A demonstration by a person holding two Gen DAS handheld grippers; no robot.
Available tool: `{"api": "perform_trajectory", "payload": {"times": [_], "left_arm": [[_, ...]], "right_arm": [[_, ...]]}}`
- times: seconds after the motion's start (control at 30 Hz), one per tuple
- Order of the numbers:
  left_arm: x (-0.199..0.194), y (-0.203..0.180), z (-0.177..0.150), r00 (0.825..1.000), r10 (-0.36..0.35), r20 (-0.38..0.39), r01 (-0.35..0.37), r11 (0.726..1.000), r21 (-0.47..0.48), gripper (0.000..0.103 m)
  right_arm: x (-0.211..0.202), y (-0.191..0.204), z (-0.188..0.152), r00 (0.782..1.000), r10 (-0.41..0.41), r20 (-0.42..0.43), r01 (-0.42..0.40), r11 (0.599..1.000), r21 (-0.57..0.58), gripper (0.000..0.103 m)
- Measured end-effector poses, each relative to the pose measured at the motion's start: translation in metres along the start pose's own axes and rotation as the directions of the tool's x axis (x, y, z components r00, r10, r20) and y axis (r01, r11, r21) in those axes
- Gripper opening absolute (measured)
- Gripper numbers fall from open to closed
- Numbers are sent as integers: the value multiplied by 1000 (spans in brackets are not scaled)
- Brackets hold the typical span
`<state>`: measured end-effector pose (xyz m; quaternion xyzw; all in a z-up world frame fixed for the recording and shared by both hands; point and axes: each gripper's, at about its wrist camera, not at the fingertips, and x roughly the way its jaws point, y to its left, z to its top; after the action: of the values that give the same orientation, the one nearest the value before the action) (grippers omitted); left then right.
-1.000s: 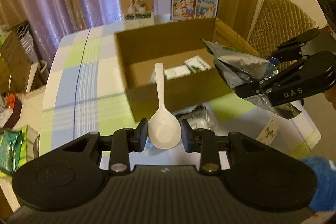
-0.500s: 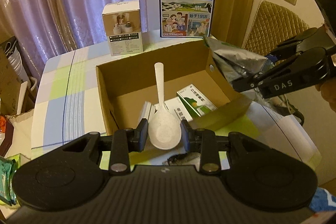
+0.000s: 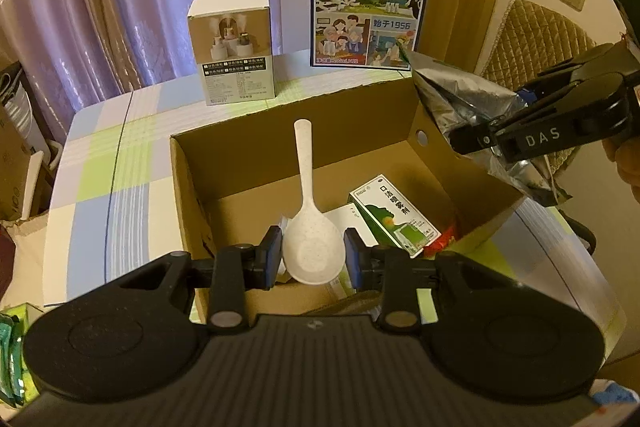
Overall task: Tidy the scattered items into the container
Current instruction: 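Lift the spoon with the left gripper while the right lifts the foil bag over the box, then open the left gripper to drop the spoon while the right drops the foil bag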
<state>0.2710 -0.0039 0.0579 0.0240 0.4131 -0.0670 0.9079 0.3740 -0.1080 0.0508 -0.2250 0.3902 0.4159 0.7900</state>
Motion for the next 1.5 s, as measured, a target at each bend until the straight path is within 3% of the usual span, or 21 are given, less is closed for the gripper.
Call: {"api": "perform_trajectory", "payload": {"times": [0.5,1.5], "left_arm": [[40,-3,-1,999,-9,-45,8,1000,-23,28],[60,-2,3,999,8,-46,-10,999,-52,28]], "right_arm": [[28,-16,1,1000,-12,-24,13,999,36,48],[44,-25,6,1000,-7,-16,8,996,90,48]]}}
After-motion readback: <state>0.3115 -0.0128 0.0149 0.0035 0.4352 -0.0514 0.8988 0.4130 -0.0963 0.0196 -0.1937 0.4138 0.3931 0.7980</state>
